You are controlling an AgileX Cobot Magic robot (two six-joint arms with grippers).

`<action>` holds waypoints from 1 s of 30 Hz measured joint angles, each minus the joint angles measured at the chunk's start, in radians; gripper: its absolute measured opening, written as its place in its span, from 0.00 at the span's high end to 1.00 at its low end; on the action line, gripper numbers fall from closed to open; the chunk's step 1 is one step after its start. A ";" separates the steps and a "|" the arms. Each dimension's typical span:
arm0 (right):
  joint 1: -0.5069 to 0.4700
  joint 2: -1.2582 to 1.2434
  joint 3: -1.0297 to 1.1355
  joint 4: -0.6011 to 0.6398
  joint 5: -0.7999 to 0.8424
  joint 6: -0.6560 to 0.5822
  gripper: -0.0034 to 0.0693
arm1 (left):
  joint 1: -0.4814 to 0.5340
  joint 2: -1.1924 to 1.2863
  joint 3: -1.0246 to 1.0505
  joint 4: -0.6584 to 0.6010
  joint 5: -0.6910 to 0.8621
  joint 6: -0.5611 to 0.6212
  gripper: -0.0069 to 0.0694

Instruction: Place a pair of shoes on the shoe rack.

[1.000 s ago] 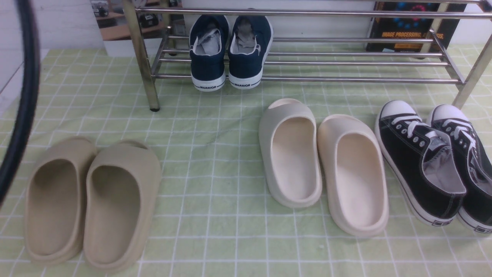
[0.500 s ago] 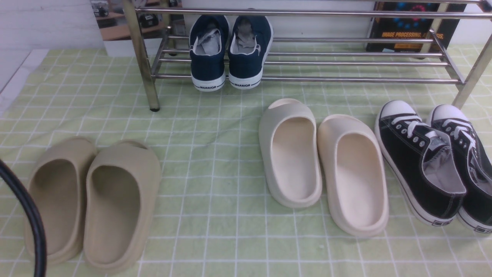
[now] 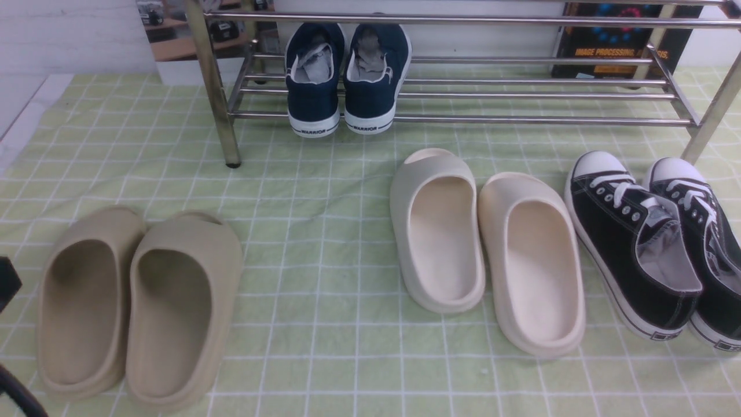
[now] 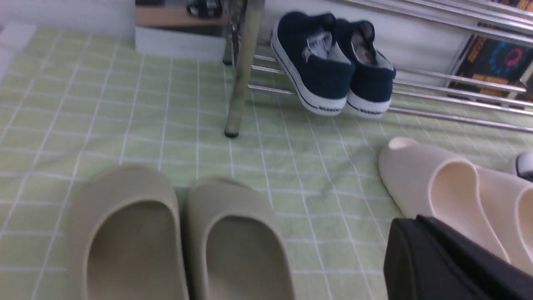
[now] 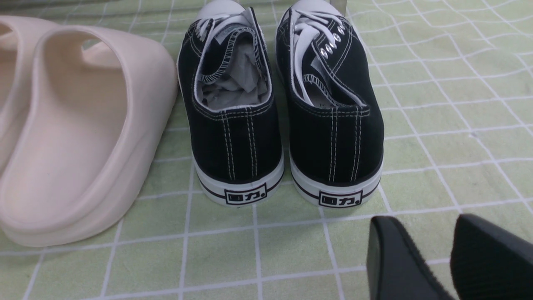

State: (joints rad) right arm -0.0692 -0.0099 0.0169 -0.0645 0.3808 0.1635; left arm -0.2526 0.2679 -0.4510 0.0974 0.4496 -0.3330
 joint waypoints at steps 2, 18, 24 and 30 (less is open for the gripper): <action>0.000 0.000 0.000 0.000 0.000 0.000 0.62 | 0.059 -0.070 0.112 -0.018 -0.119 0.054 0.93; 0.000 0.000 0.000 0.000 0.000 0.000 0.62 | 0.257 -0.278 0.478 -0.081 -0.249 0.083 0.93; 0.000 0.000 0.000 0.000 0.000 0.000 0.62 | 0.257 -0.278 0.478 -0.082 -0.131 0.084 0.93; 0.000 0.000 0.000 0.000 0.000 0.000 0.62 | 0.257 -0.278 0.480 -0.083 -0.092 0.084 0.93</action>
